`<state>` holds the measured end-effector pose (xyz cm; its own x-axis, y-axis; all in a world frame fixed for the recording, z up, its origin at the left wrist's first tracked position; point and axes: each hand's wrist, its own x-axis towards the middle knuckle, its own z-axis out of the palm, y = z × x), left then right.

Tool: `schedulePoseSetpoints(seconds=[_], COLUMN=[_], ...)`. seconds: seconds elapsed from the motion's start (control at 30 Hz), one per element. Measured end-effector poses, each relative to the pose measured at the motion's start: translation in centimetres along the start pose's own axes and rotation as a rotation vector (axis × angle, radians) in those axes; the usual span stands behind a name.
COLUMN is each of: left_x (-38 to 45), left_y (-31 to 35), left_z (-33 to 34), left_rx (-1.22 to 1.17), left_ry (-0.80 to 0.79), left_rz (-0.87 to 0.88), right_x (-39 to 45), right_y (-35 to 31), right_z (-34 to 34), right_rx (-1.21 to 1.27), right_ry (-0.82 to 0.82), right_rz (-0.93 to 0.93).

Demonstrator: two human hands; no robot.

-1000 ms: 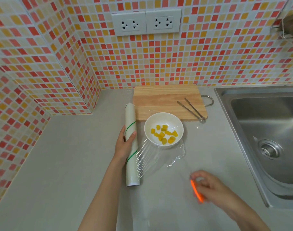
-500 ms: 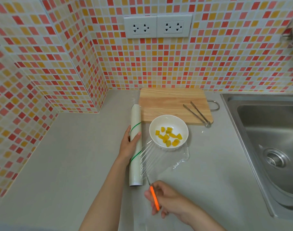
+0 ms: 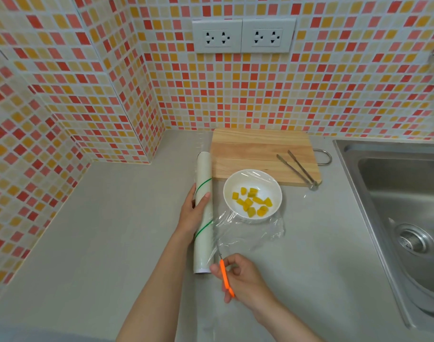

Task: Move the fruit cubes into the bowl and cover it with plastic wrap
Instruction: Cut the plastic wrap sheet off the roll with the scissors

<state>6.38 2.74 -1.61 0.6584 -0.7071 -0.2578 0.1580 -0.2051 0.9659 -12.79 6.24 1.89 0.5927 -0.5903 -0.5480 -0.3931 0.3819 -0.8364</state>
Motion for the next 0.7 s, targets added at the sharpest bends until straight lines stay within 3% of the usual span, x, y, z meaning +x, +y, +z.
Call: schedulePoseSetpoints(seconds=[0.7], left_x=[-0.5], left_y=[0.6], left_z=[-0.2], left_rx=[-0.05], left_ry=[-0.013], left_rz=[0.0], right_x=[3.1], right_y=[-1.5], right_z=[1.5], right_rx=[0.042], right_ry=[0.11], right_rz=[-0.046])
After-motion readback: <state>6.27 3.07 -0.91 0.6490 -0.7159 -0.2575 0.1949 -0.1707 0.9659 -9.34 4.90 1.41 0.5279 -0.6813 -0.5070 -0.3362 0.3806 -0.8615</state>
